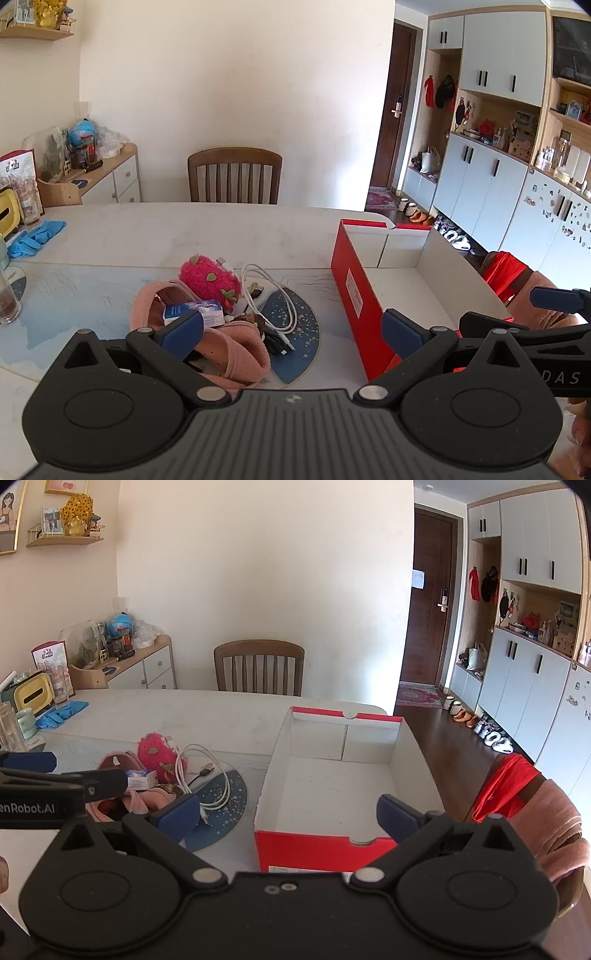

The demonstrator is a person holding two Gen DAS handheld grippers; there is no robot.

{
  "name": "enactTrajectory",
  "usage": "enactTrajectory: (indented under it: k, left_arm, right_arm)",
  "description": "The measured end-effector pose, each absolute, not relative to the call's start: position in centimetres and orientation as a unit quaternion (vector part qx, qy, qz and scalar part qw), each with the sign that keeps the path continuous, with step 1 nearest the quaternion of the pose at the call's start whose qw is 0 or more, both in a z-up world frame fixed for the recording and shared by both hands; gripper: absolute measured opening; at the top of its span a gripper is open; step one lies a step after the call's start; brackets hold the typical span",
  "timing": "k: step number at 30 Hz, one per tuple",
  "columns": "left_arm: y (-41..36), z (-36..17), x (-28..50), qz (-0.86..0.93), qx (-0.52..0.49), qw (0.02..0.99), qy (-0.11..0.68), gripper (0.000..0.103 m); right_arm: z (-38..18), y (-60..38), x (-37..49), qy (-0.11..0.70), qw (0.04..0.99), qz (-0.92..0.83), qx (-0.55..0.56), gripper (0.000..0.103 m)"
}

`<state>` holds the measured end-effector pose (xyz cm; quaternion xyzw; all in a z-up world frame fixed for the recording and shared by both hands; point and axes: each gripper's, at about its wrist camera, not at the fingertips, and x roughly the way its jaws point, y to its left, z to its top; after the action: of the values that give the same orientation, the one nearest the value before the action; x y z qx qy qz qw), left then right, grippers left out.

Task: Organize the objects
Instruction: 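Move the left gripper over the blue-and-white box on the pile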

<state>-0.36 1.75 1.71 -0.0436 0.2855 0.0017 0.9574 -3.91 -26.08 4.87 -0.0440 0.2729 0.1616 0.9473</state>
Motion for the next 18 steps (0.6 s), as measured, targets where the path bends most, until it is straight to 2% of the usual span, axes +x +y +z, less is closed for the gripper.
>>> enactTrajectory:
  k: [18]
  left_arm:
    - [6.2, 0.8, 3.1, 0.001, -0.045, 0.956, 0.291, 0.103]
  right_arm:
    - [4.5, -22.9, -1.5, 0.282, 0.948, 0.133, -0.060, 0.102]
